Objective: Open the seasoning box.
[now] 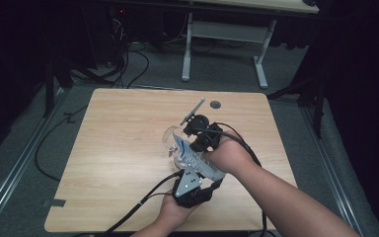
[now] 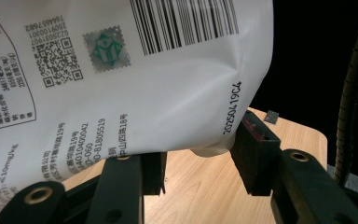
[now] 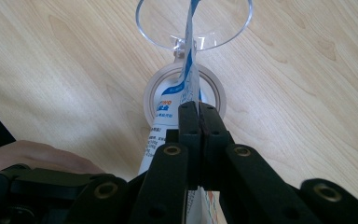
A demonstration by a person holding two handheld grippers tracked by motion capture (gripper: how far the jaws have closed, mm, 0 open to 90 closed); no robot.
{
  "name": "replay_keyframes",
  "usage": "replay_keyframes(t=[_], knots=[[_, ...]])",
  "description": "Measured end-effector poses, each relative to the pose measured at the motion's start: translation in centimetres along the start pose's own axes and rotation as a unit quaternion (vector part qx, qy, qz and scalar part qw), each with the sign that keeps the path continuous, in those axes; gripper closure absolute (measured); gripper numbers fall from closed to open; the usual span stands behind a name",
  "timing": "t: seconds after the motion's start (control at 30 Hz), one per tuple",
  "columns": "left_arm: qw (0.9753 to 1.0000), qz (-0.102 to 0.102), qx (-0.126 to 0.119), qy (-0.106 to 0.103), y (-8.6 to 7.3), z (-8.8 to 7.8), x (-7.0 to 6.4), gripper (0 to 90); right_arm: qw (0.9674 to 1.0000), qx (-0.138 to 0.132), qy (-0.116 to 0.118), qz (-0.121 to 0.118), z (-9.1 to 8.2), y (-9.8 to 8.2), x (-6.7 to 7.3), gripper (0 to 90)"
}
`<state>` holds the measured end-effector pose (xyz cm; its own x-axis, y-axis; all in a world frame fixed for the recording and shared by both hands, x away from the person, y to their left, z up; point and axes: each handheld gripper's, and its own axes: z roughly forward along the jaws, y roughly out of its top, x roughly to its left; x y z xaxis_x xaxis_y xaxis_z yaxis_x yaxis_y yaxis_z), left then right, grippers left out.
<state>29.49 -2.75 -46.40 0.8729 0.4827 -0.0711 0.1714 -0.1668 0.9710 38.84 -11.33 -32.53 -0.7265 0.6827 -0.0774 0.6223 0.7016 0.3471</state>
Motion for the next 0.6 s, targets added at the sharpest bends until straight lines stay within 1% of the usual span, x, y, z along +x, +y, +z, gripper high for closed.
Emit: replay_keyframes(t=[0.47, 0.6], knots=[[1.0000, 0.007, 0.004, -0.002, -0.63, -0.01, -0.06, 58.2, 1.0000, 0.000, 0.001, 0.001, -0.10, -0.38, 0.07, 89.8], [0.9999, 0.009, 0.007, -0.003, -0.93, -0.03, -0.10, 58.2, 1.0000, 0.001, 0.003, 0.007, -0.17, -0.53, 0.08, 89.8]])
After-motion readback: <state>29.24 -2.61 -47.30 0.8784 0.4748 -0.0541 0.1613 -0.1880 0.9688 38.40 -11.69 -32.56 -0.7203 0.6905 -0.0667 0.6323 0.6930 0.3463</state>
